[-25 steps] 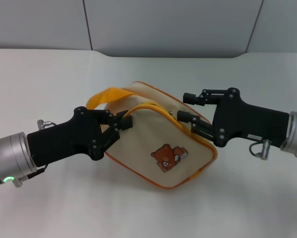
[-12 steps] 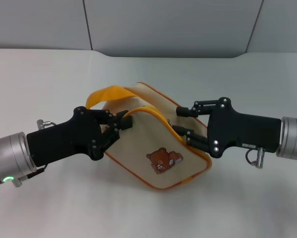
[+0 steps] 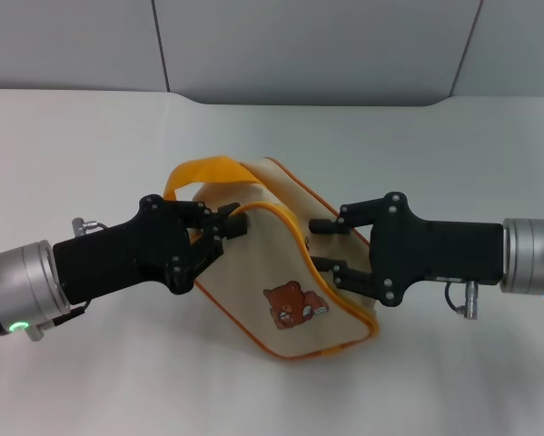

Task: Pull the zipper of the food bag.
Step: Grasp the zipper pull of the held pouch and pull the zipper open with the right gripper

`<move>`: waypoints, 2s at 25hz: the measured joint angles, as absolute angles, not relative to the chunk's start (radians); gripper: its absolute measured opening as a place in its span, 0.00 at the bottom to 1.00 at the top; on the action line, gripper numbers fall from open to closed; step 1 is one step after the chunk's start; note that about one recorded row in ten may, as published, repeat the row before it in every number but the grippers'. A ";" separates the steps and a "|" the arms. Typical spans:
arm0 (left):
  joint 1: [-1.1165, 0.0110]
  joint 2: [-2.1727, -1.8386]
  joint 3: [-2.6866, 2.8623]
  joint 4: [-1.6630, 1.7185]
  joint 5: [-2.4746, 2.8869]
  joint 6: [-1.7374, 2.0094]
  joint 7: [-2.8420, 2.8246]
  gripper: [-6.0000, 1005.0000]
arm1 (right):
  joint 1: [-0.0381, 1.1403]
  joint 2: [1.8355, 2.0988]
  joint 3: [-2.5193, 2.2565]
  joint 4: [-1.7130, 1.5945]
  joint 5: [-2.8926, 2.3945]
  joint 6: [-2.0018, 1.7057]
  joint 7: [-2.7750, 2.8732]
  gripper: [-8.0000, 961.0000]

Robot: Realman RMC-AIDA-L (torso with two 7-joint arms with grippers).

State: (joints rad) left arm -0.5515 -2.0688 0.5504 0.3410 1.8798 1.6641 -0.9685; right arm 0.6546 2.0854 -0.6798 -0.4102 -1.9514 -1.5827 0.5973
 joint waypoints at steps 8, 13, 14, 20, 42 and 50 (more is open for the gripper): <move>-0.554 -2.071 0.551 0.338 1.881 1.664 -0.970 0.09 | 0.683 2.086 -0.695 -0.413 -1.951 -1.591 0.579 0.37; -0.556 -2.071 0.551 0.337 1.881 1.664 -0.970 0.09 | 0.697 2.088 -0.728 -0.415 -1.950 -1.587 0.576 0.36; -0.556 -2.071 0.551 0.337 1.881 1.664 -0.970 0.09 | 0.698 2.088 -0.732 -0.415 -1.950 -1.587 0.575 0.36; -0.557 -2.071 0.551 0.337 1.876 1.664 -0.970 0.09 | 0.699 2.089 -0.741 -0.414 -1.949 -1.590 0.568 0.30; -0.537 -2.051 0.453 0.346 1.872 1.609 -0.986 0.10 | 0.663 2.081 -0.770 -0.470 -2.043 -1.597 0.576 0.04; -0.522 -2.048 0.400 0.341 1.871 1.577 -0.987 0.10 | 0.590 2.082 -0.751 -0.515 -2.039 -1.615 0.590 0.08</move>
